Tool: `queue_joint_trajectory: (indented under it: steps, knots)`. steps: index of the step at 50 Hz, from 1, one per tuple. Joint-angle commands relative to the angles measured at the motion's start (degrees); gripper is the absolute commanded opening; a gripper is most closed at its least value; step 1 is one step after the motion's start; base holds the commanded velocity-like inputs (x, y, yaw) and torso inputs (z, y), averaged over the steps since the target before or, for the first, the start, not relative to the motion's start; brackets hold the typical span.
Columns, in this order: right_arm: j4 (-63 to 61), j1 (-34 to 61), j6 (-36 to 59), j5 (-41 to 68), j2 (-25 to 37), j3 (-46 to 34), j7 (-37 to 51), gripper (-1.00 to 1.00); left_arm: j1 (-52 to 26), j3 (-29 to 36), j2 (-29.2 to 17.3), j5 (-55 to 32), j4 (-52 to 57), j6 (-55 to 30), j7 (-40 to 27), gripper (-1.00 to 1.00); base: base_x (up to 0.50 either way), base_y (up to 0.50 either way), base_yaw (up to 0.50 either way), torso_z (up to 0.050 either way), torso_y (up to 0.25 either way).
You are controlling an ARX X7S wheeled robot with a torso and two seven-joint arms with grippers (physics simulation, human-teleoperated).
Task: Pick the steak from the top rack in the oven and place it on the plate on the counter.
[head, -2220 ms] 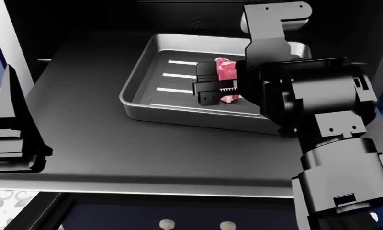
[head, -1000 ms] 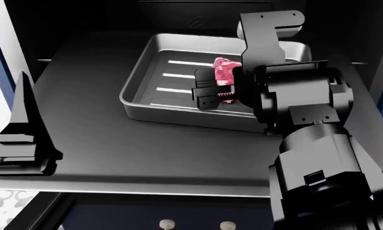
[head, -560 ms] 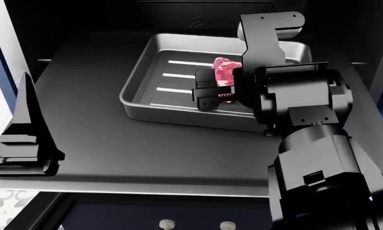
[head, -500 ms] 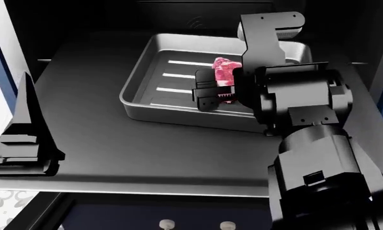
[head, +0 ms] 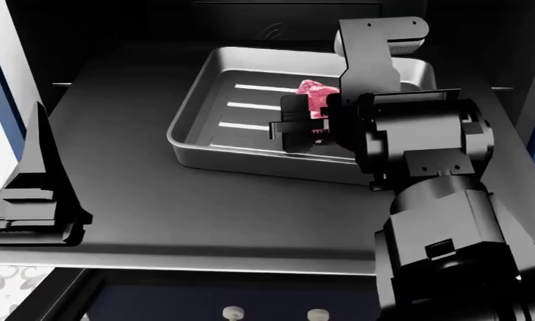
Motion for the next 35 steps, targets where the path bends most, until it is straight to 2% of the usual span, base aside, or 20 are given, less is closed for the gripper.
queue_joint_trajectory:
  steps: [1,16,27,35]
  knots:
    - [-0.84,0.23,0.01,-1.03,0.14,1.27,-0.55,-1.0,-0.43,0.46,-0.04,-0.15,0.08,-0.21,-0.35,1.0,0.0,0.0,0.0,0.0,0.0]
    - [-29.51,-6.75,15.38,6.02,8.45,6.09,9.05,-1.0,-4.85,1.32,-0.09,-2.66,7.28,-9.02,-3.38,1.0,0.0,0.0,0.0,0.0,0.0]
    - [-45.18,-9.84,23.46,12.17,12.37,11.44,15.14,-1.0,-9.92,2.19,0.09,-6.67,12.06,-16.39,-6.89,1.0,0.0,0.0,0.0,0.0,0.0]
    - [-53.23,-9.9,29.1,16.8,12.93,15.63,19.62,-1.0,-12.52,2.88,-3.88,-13.07,12.64,-15.21,-12.67,1.0,0.0,0.0,0.0,0.0,0.0]
